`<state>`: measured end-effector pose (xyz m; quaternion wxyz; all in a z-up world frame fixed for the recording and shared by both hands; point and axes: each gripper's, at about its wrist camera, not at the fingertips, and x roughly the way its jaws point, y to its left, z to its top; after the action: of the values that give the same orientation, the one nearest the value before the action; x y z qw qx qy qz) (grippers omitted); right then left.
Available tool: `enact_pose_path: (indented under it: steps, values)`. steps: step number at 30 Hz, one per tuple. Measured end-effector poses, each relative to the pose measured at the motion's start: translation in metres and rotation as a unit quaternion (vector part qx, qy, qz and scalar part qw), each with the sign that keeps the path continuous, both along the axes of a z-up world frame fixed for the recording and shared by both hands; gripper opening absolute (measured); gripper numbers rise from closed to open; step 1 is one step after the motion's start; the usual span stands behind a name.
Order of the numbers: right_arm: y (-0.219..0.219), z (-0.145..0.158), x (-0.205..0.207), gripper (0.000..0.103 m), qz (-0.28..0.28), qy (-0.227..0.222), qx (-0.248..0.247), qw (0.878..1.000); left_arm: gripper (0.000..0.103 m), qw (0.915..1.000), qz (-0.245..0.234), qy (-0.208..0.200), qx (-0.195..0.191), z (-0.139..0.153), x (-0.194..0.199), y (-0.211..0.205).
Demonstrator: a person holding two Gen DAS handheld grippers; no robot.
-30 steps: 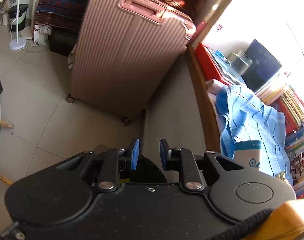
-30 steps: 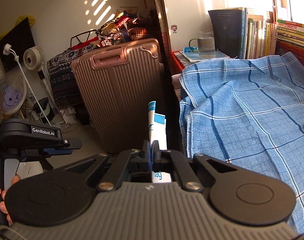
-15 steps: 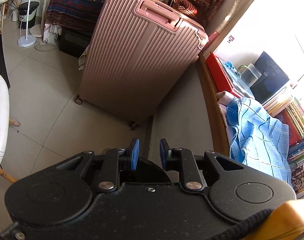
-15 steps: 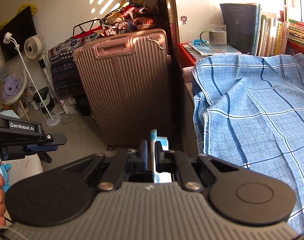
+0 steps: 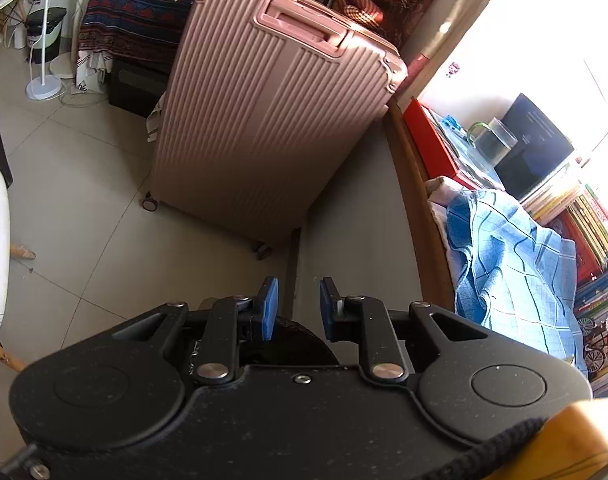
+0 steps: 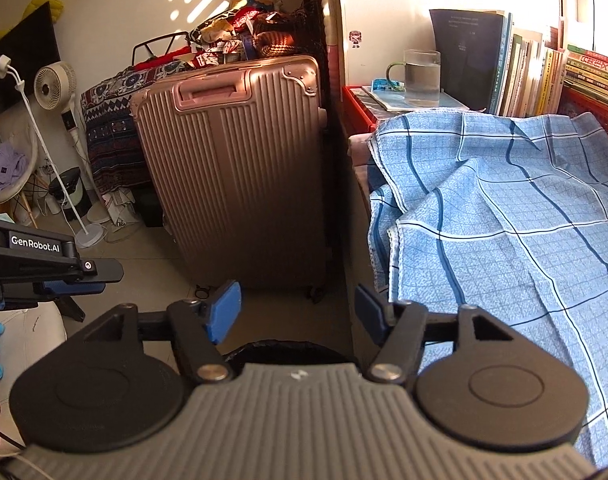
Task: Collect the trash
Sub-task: 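Move both tools back over the remaining wrappers on the bed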
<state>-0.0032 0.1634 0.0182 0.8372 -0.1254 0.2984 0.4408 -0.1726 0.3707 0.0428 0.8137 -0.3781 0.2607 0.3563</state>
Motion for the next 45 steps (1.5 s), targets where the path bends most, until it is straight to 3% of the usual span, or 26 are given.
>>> enact_pose_path:
  steps: [3, 10, 13, 17, 23, 25, 27, 29, 38, 42, 45]
  values:
    - [-0.006, 0.001, 0.005, 0.083, -0.015, -0.002, -0.002, 1.000, 0.029, 0.9999, -0.010, 0.006, 0.004, 0.002, 0.011, -0.002]
    - [-0.028, 0.005, 0.023, 0.088, -0.088, -0.021, -0.009, 0.996, 0.031, 0.9982, -0.059, 0.006, 0.014, 0.008, 0.045, -0.014]
    - [-0.041, 0.005, 0.030, 0.090, -0.118, -0.027, -0.013, 0.993, 0.037, 0.9964, -0.081, 0.009, 0.021, 0.012, 0.063, -0.022]
    - [-0.062, 0.009, 0.040, 0.103, -0.170, -0.051, -0.022, 0.984, 0.040, 0.9922, -0.123, 0.010, 0.019, 0.014, 0.091, -0.036]
    - [-0.103, 0.013, 0.054, 0.103, -0.253, -0.084, -0.043, 0.963, 0.054, 0.9796, -0.198, 0.004, 0.034, 0.019, 0.145, -0.071]
    - [-0.117, 0.012, 0.059, 0.103, -0.279, -0.086, -0.048, 0.955, 0.064, 0.9727, -0.229, -0.007, 0.035, 0.021, 0.165, -0.087]
    - [-0.134, 0.011, 0.064, 0.103, -0.304, -0.083, -0.051, 0.948, 0.087, 0.9651, -0.259, -0.019, 0.034, 0.023, 0.183, -0.102]
    - [-0.154, 0.010, 0.070, 0.103, -0.329, -0.075, -0.049, 0.940, 0.096, 0.9584, -0.281, -0.033, 0.038, 0.025, 0.199, -0.118]
    - [-0.229, 0.005, 0.085, 0.103, -0.432, -0.052, -0.070, 0.898, 0.102, 0.9227, -0.384, -0.022, 0.018, 0.018, 0.273, -0.189]
    - [-0.254, -0.002, 0.089, 0.103, -0.467, -0.026, -0.083, 0.880, 0.102, 0.9022, -0.431, 0.000, 0.009, 0.013, 0.304, -0.218]
    - [-0.268, -0.008, 0.093, 0.103, -0.478, -0.008, -0.086, 0.874, 0.102, 0.8855, -0.465, 0.009, 0.004, 0.010, 0.324, -0.239]
